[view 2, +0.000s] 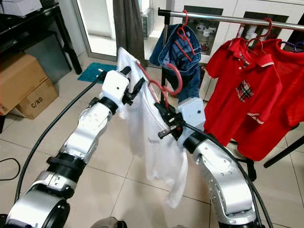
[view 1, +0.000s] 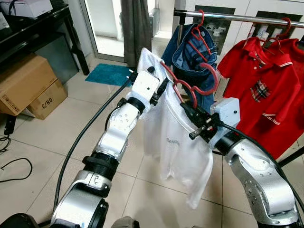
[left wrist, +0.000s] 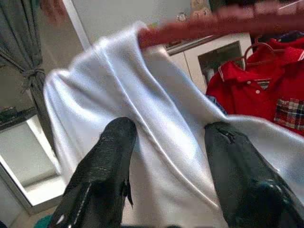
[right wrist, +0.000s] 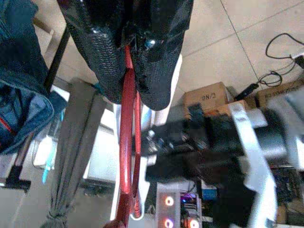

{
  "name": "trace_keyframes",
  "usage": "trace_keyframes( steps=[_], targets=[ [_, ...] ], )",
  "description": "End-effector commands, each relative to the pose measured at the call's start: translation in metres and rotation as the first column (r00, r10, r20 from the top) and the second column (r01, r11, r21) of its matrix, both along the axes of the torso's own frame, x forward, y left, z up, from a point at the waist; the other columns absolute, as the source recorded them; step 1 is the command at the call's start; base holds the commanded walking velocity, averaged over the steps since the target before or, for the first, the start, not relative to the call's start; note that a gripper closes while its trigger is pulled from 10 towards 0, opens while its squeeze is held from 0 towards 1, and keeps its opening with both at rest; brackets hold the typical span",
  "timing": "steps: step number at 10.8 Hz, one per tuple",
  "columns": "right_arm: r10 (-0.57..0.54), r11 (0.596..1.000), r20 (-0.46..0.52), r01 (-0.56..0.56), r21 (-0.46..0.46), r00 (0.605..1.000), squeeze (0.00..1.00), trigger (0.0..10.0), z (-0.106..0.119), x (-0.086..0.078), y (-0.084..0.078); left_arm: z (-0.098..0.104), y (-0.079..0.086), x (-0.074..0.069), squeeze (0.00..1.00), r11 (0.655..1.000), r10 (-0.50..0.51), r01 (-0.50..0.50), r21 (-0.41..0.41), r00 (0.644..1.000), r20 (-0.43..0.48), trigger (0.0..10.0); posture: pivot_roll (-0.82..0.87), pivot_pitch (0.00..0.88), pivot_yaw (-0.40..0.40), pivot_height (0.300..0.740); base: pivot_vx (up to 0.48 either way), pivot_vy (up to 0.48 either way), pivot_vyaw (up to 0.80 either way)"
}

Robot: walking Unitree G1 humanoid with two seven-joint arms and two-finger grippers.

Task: Hang hanger

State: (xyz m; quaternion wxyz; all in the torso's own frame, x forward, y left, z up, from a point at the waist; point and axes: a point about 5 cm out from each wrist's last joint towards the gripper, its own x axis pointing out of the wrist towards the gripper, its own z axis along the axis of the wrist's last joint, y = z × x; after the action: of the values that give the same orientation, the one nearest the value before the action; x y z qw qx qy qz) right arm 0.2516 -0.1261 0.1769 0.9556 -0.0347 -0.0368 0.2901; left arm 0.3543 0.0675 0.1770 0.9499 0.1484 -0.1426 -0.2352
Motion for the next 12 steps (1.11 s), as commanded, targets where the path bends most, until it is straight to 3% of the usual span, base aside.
trace_keyframes(
  steps=[1, 4, 5, 6, 12],
  targets=[
    [0.035, 0.999, 0.042, -0.036, 0.023, 0.999, 0.00, 0.0, 0.0105, -0.0040, 0.0031, 0.0015, -0.0037, 0.0028, 0.00, 1.000, -0.013, 0.013, 0.015, 1.000, 0.000, 10.0, -0.07, 0.000, 0.057, 0.740, 0.000, 0.000, 0.00],
    [0.067, 0.996, 0.063, -0.070, 0.047, 0.996, 0.00, 0.0, 0.0163, -0.0087, 0.0055, 0.0005, -0.0009, 0.0066, 0.00, 1.000, -0.005, 0.005, 0.023, 1.000, -0.008, 10.0, -0.07, 0.000, 0.058, 0.740, 0.000, 0.000, 0.00],
    [0.064, 0.997, 0.063, -0.067, 0.046, 0.996, 0.00, 0.0, 0.0161, -0.0086, 0.0044, 0.0014, 0.0005, 0.0072, 0.00, 1.000, -0.001, 0.001, 0.013, 1.000, -0.006, 1.9, -0.07, 0.000, 0.056, 0.740, 0.000, 0.000, 0.00],
    [0.063, 0.997, 0.064, -0.066, 0.046, 0.996, 0.00, 0.0, 0.0161, -0.0078, 0.0040, 0.0012, 0.0005, 0.0070, 0.00, 1.000, -0.002, 0.002, 0.009, 1.000, -0.002, 0.0, -0.07, 0.000, 0.055, 0.740, 0.000, 0.000, 0.00],
    [0.057, 0.997, 0.062, -0.060, 0.049, 0.996, 0.00, 0.0, 0.0168, -0.0063, 0.0022, 0.0007, 0.0050, 0.0071, 0.00, 1.000, 0.010, -0.010, -0.011, 1.000, 0.000, 0.0, -0.06, 0.000, 0.051, 0.740, 0.000, 0.000, 0.00]
  ],
)
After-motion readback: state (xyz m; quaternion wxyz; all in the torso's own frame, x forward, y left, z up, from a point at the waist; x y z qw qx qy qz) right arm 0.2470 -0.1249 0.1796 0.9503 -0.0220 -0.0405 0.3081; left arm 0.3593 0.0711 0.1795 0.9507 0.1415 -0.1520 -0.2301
